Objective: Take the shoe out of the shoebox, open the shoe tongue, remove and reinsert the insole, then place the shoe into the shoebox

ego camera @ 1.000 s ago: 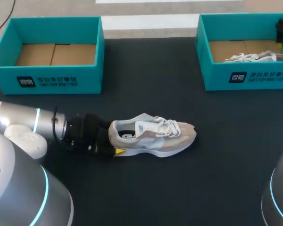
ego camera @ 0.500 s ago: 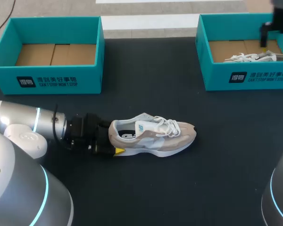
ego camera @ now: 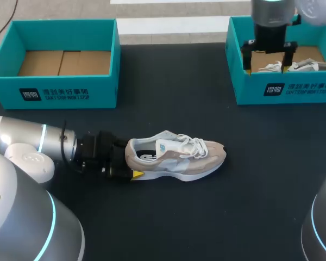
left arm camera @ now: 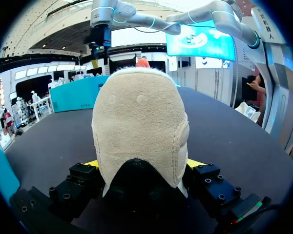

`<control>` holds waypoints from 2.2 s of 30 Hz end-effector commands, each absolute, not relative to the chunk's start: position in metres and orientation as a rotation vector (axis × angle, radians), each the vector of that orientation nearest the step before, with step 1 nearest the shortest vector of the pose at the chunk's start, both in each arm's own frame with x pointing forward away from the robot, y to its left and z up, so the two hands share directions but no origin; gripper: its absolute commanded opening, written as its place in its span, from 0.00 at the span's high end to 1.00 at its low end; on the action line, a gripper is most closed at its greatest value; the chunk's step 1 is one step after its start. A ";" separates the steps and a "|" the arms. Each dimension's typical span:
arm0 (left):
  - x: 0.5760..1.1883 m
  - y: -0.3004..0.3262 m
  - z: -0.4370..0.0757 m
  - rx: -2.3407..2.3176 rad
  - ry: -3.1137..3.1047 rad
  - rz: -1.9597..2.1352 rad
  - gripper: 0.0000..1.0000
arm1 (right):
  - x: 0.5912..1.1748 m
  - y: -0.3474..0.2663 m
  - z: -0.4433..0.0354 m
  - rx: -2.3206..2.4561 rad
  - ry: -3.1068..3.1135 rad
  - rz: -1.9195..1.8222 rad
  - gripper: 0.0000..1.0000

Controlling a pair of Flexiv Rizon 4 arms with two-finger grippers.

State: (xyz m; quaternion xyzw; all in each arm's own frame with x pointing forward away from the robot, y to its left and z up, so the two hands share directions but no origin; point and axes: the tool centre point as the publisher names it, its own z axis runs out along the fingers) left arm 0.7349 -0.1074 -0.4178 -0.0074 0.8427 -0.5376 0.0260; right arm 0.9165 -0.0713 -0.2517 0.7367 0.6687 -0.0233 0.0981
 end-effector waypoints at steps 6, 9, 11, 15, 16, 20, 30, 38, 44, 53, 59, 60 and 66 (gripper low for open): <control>0.736 -0.108 -0.418 -0.022 2.607 -1.660 1.00 | 0.907 -0.080 -0.250 2.177 1.984 -0.008 0.00; 0.736 -0.108 -0.418 -0.022 2.607 -1.660 1.00 | 0.907 -0.080 -0.250 2.177 1.984 -0.008 0.00; 0.736 -0.108 -0.418 -0.022 2.607 -1.660 1.00 | 0.907 -0.080 -0.250 2.177 1.984 -0.008 0.00; 0.736 -0.108 -0.418 -0.022 2.607 -1.660 1.00 | 0.907 -0.080 -0.250 2.177 1.984 -0.008 0.00; 0.736 -0.108 -0.418 -0.022 2.607 -1.660 1.00 | 0.907 -0.080 -0.250 2.177 1.984 -0.008 0.00; 0.736 -0.108 -0.418 -0.022 2.607 -1.660 1.00 | 0.905 -0.077 -0.249 2.192 1.980 0.018 0.00; 0.736 -0.108 -0.418 -0.022 2.607 -1.660 1.00 | 0.867 0.005 -0.247 2.193 1.977 0.015 0.00; 0.736 -0.108 -0.418 -0.022 2.607 -1.660 1.00 | 0.834 0.074 -0.240 2.196 1.941 0.091 0.00; 0.736 -0.108 -0.418 -0.022 2.607 -1.660 1.00 | 0.803 0.120 -0.241 2.190 1.955 0.051 0.00; 0.736 -0.108 -0.418 -0.022 2.607 -1.660 1.00 | 0.766 0.191 -0.256 2.194 1.981 0.075 0.00; 0.736 -0.108 -0.418 -0.022 2.607 -1.660 1.00 | 0.744 0.221 -0.272 2.275 1.965 0.057 0.00; 0.736 -0.108 -0.418 -0.022 2.607 -1.660 1.00 | 0.742 0.225 -0.274 2.285 1.971 0.085 0.00; 0.736 -0.108 -0.418 -0.022 2.607 -1.660 1.00 | 0.739 0.231 -0.281 2.347 1.921 -0.015 0.00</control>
